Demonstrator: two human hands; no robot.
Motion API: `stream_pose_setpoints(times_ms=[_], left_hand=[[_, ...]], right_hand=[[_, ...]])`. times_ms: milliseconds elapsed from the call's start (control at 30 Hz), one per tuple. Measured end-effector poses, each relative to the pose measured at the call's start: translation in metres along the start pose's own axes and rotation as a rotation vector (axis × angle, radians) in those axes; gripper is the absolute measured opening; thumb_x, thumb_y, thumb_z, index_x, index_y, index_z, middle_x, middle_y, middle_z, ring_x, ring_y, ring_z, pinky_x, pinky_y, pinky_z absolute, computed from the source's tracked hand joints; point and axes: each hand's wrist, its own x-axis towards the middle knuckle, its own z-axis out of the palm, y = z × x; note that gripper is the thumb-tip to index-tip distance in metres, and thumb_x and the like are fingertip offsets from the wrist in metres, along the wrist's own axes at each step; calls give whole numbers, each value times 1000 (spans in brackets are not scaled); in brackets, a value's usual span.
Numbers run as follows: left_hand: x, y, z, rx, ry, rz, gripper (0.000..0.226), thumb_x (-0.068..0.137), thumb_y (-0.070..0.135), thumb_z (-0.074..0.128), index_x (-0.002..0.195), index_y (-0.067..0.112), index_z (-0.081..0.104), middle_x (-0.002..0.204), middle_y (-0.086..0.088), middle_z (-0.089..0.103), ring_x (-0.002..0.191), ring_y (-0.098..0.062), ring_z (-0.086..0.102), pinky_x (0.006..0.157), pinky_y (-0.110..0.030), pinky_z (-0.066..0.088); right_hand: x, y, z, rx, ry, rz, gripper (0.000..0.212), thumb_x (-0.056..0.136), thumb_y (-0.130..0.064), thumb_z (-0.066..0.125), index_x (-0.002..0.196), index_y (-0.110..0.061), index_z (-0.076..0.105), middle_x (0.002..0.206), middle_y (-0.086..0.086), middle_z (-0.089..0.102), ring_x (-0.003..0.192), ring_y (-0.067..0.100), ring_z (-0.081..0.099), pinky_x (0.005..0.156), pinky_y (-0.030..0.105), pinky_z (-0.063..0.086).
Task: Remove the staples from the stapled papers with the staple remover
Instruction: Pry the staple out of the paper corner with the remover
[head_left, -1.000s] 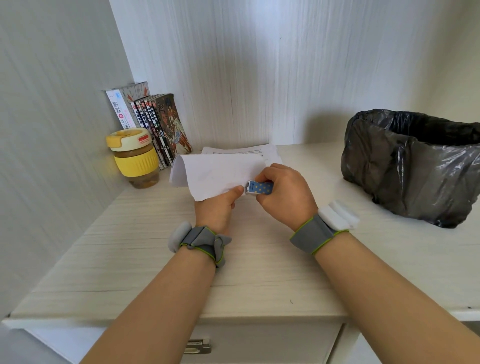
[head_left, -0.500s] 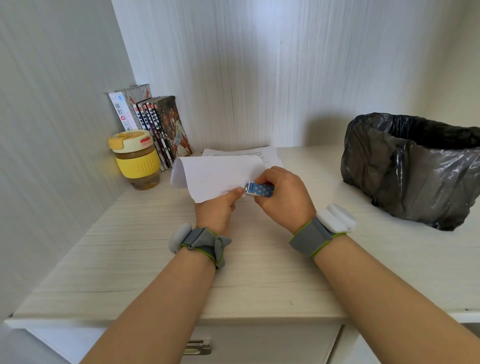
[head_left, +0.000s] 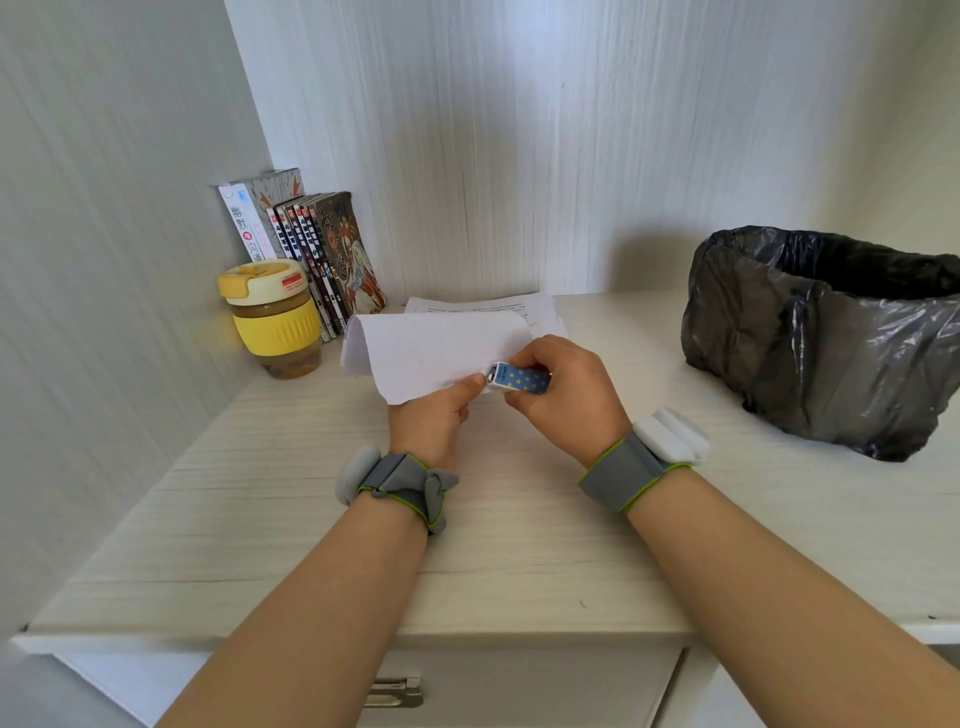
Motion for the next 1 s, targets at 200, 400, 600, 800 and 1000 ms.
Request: stream_pose_setpoints(times_ms=[200,400,600,800,1000], left_hand=[[1,-1,-3,19,1,2,32,77,-4,64,60,18,50,39,12,45,37,-2,34,42,-17,33],[1,-1,-1,-4,10,-22,29,76,-6,64,61,16,52,39,13,43,37,-3,33,42,-18,31],[-1,-1,1,27,3,-12,40,77,-6,63,50,18,46,37,12,40,36,-3,32,50,-25,27],[-1,-1,2,8,0,-34,33,79,-1,64,55,16,49,38,11,46,37,-3,39,54,-25,34],[-1,1,3,-12,17,-57,27,80,-1,63,61,16,53,40,10,50,37,-4,41,53,-24,36]], right_hand=[[0,2,2,20,-7,-3,21,70,-3,70,91,-1,66,92,13,64,78,13,49,66,19,36],[-1,0,1,16,2,-62,19,69,2,69,87,3,64,87,15,62,77,15,48,63,18,33],[0,0,1,6,-26,-73,18,67,7,66,84,2,65,86,14,62,78,16,48,63,23,34],[3,2,-1,76,6,2,18,68,6,67,85,-1,64,89,14,63,78,16,50,68,25,40],[3,1,-1,94,25,-9,19,68,6,67,86,0,65,89,15,63,80,16,50,68,21,38]])
